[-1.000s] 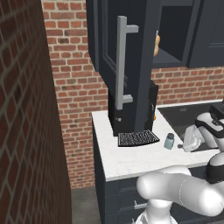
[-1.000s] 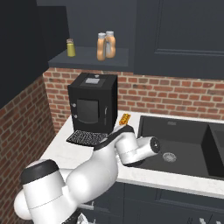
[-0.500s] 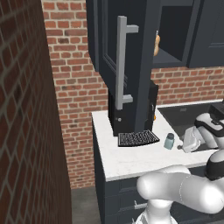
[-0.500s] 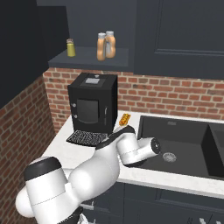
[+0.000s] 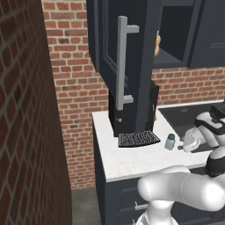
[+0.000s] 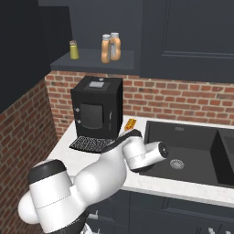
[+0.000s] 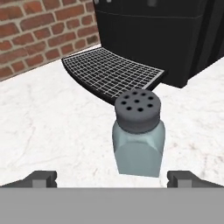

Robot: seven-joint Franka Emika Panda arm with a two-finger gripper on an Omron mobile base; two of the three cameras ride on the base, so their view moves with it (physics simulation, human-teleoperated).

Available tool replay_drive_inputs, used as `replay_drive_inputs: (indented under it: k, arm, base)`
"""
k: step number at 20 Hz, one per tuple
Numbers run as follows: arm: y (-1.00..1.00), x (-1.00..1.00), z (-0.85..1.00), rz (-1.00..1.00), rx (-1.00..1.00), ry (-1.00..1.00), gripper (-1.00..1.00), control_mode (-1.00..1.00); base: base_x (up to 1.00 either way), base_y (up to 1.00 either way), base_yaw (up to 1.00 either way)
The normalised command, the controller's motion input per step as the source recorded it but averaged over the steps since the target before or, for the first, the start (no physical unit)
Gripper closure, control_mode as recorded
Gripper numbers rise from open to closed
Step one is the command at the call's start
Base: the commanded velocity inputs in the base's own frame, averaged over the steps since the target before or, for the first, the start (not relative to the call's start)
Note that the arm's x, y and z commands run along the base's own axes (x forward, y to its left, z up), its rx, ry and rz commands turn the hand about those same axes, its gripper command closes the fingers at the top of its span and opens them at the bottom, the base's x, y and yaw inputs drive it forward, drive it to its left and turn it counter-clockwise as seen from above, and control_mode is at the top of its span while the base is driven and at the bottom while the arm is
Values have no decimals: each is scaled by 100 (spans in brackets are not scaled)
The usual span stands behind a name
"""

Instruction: Put the shaker and condiment bottle from the counter next to their counterparts in the cabinet.

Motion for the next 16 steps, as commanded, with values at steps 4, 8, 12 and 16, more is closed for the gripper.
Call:
replay_drive_inputs:
  k: [4,8,12,16]
  arm:
    - [0,0,0,0,3,5,-100,-100]
    - [0,0,0,0,2,2,-100,-100]
    - [0,0,0,0,0,0,-100,-100]
    - [0,0,0,0,0,0,-100,-100]
  base:
    - [0,0,0]
    - [0,0,0]
    - [0,0,0]
    - [0,0,0]
